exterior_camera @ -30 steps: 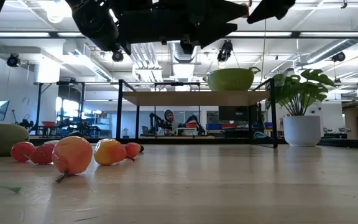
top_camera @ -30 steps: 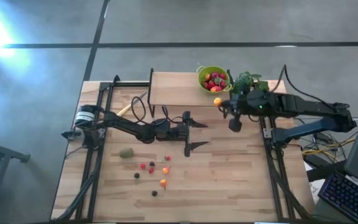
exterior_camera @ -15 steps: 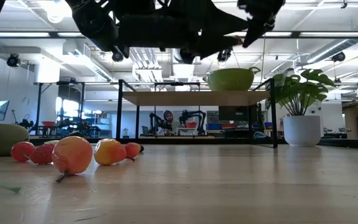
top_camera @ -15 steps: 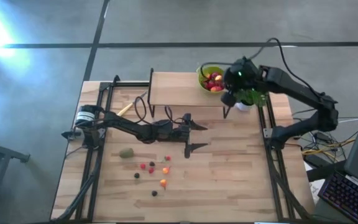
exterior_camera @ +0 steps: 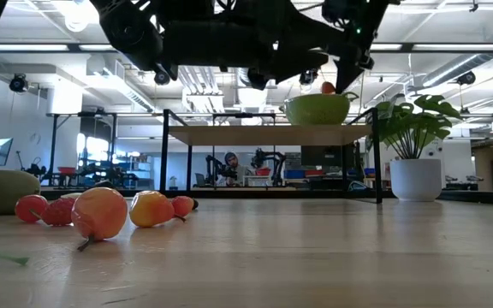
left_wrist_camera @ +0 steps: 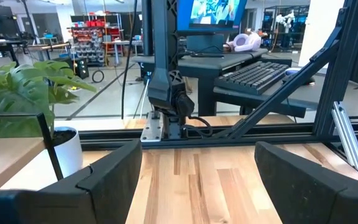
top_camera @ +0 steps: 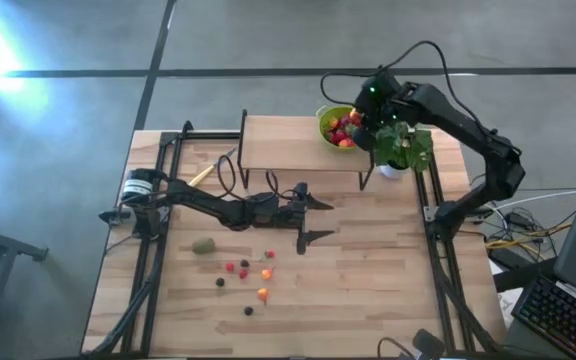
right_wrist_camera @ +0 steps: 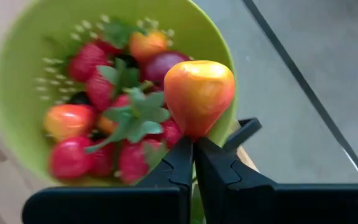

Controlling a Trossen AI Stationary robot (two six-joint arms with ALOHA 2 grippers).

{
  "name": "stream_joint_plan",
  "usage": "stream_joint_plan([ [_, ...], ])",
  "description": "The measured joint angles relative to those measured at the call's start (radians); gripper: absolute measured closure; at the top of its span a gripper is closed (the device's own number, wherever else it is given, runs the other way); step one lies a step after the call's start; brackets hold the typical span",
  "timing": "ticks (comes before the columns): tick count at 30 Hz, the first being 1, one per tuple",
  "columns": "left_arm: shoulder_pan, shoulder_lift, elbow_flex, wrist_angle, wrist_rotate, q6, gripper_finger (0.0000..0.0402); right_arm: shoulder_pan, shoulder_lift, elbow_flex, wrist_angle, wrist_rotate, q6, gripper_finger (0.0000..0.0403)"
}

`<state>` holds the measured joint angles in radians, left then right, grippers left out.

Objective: Build produce basket
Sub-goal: Put the pear into the green basket

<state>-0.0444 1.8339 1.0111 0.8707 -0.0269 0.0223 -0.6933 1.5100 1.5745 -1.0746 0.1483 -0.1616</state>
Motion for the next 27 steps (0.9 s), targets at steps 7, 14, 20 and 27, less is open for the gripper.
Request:
stream_joint_plan([
  [7,0.000,0.000,0.000,-0.014,0.000,-0.001,0.0085,-0.027,0.031,0.000,-0.017,0.000,-0.001,0.0394],
  [14,0.000,0.000,0.000,-0.014,0.000,-0.001,0.0085,-0.028,0.042,-0.001,-0.017,-0.001,-0.003,0.0394],
  [20,0.000,0.000,0.000,-0.015,0.000,-0.001,0.0085,-0.028,0.045,-0.001,-0.017,0.000,-0.004,0.0394],
  [27,0.000,0.000,0.000,-0.015,0.000,-0.001,0.0085,-0.027,0.045,-0.001,-0.015,0.000,-0.007,0.0388],
])
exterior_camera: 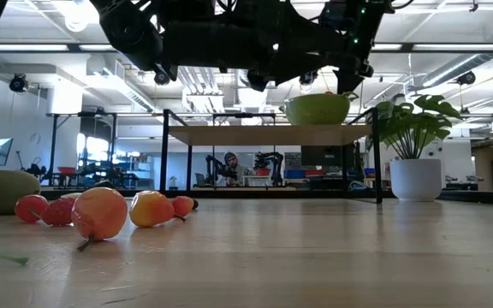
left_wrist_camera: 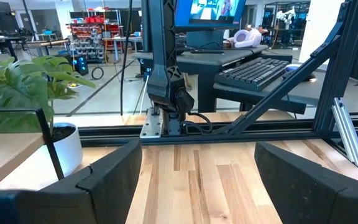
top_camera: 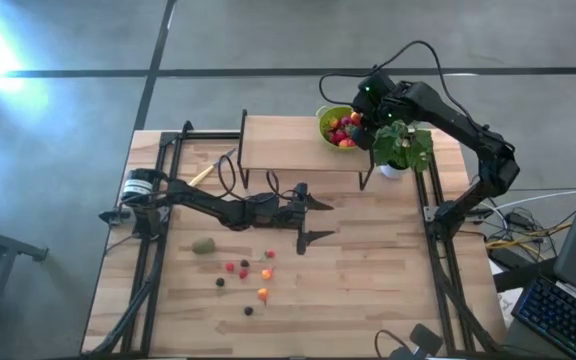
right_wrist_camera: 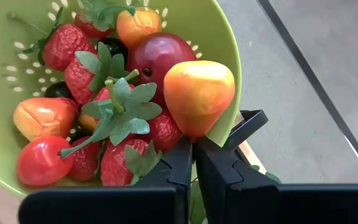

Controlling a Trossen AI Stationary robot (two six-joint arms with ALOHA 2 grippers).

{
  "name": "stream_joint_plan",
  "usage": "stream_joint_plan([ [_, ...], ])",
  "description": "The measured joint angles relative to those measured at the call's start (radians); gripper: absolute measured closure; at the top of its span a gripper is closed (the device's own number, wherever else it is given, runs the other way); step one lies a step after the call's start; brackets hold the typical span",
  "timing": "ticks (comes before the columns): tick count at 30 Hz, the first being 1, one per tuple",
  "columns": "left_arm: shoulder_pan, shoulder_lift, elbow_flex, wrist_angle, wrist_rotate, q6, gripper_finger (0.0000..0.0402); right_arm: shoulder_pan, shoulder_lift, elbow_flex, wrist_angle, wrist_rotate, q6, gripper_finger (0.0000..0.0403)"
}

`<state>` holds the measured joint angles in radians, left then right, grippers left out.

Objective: Build produce basket
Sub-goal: Put the pear into the green basket, then move the blueberry to the center of the table

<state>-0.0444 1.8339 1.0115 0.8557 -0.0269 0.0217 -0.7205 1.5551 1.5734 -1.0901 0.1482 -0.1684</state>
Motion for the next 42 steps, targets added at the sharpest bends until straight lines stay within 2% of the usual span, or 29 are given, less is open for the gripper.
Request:
stream_joint_plan([
  [14,0.000,0.000,0.000,-0.003,0.000,0.000,0.0085,0.003,-0.006,0.004,-0.006,0.002,-0.028,0.0319],
  [24,0.000,0.000,0.000,-0.010,0.000,0.006,0.0085,0.043,-0.081,0.024,-0.004,0.004,-0.026,0.0278],
  [35,-0.005,-0.005,0.001,-0.099,0.010,0.088,0.0085,0.225,-0.189,0.023,-0.014,0.003,0.030,0.0255],
  [42,-0.005,-0.006,0.001,-0.167,0.013,0.097,0.0085,0.384,-0.271,-0.025,-0.029,0.001,0.109,0.0266],
])
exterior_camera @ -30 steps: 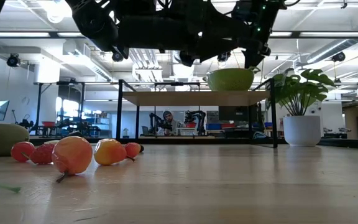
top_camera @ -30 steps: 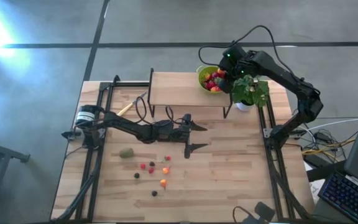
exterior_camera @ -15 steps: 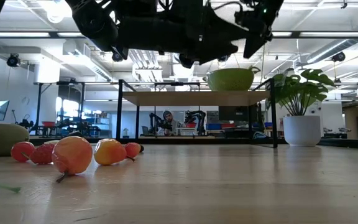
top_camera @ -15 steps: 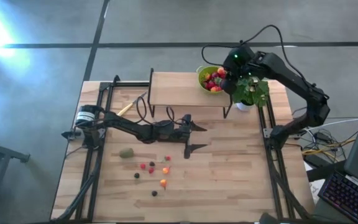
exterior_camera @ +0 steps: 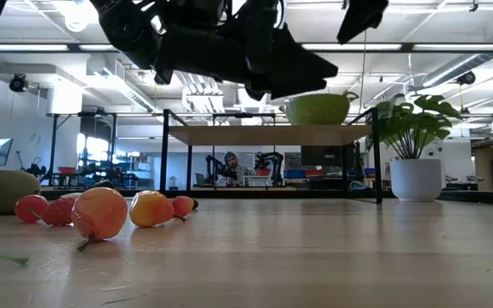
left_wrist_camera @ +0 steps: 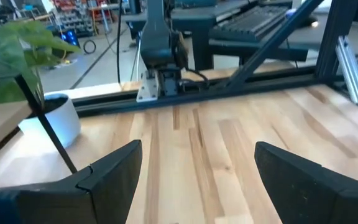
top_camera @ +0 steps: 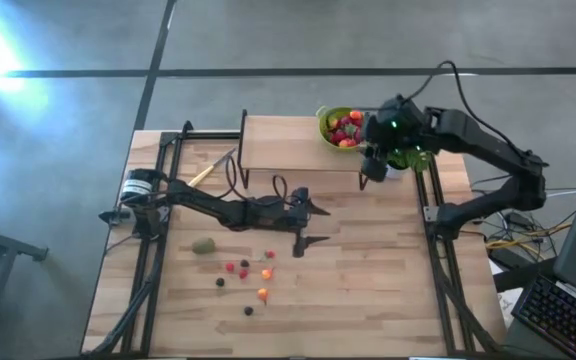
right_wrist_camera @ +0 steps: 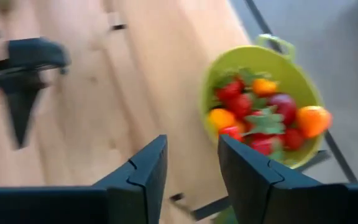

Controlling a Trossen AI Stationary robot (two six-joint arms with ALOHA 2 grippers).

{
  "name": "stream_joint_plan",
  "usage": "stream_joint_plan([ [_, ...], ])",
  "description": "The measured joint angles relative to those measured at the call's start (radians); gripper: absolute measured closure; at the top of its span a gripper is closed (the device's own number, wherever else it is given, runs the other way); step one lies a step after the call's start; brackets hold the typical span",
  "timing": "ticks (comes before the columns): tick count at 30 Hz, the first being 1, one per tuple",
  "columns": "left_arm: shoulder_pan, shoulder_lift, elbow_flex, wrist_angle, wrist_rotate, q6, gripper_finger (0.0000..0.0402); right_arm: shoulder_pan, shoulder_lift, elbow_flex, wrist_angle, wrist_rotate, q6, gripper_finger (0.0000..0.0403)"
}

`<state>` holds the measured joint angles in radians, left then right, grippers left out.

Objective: Build produce basket
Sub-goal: Move the blueberry to the center of the table

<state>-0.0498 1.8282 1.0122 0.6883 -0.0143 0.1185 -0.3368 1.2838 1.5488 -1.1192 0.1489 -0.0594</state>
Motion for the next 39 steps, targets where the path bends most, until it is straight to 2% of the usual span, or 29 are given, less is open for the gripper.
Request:
stream_joint_plan([
  [6,0.000,-0.022,0.000,-0.121,0.000,0.020,0.0085,0.125,-0.087,-0.132,0.015,0.001,0.086,0.0290],
  [12,0.000,-0.150,0.000,-0.439,-0.024,0.002,0.0085,0.230,-0.174,-0.317,0.124,0.003,0.147,0.0309],
  [19,-0.001,-0.275,-0.001,-0.755,-0.076,-0.132,0.0085,0.315,-0.242,-0.536,0.334,0.003,0.196,0.0321],
  [26,-0.002,-0.299,-0.002,-1.035,-0.155,-0.279,0.0085,0.364,-0.249,-0.736,0.602,0.001,0.209,0.0325],
  [31,-0.002,-0.295,-0.005,-1.139,-0.171,-0.336,0.0085,0.374,-0.224,-0.840,0.784,0.000,0.199,0.0312],
  [39,0.010,-0.295,-0.096,-1.092,-0.181,-0.358,0.0085,0.374,-0.189,-0.932,0.934,0.002,0.207,0.0286],
])
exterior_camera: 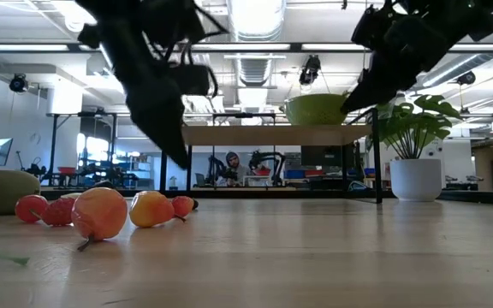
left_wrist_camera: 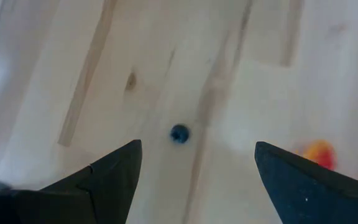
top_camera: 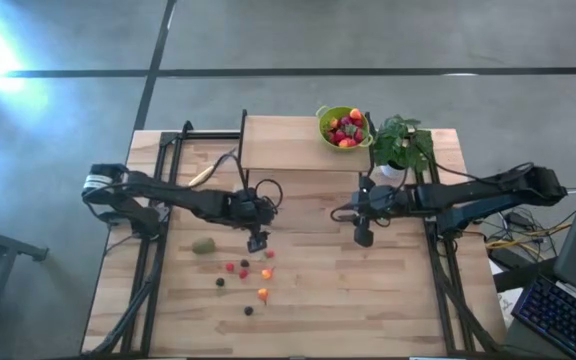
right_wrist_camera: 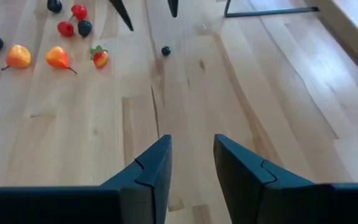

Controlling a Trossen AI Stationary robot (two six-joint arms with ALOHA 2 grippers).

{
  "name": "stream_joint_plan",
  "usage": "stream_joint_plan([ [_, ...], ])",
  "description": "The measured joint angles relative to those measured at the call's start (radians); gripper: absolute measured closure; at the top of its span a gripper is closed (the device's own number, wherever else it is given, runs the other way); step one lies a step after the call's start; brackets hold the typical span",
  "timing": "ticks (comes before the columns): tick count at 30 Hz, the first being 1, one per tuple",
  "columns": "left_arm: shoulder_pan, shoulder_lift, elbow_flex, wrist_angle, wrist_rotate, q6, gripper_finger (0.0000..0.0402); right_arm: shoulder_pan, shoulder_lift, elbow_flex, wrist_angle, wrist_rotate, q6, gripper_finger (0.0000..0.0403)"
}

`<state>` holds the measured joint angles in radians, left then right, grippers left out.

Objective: Build produce basket
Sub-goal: Move the blueberry to the center of the table

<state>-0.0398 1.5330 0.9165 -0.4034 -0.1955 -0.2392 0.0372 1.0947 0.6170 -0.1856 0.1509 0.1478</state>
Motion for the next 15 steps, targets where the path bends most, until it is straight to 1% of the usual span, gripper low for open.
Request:
stream_joint_plan([
  [2,0.008,0.001,-0.042,0.054,-0.016,-0.020,0.0085,0.000,0.003,-0.009,0.004,0.000,0.001,0.0281],
  [8,0.025,0.002,-0.163,0.295,-0.018,-0.056,0.0085,0.001,0.007,-0.010,0.024,0.000,-0.001,0.0267],
  [15,0.025,0.008,-0.277,0.511,-0.018,-0.108,0.0085,0.002,0.007,-0.007,0.044,0.000,-0.021,0.0258],
])
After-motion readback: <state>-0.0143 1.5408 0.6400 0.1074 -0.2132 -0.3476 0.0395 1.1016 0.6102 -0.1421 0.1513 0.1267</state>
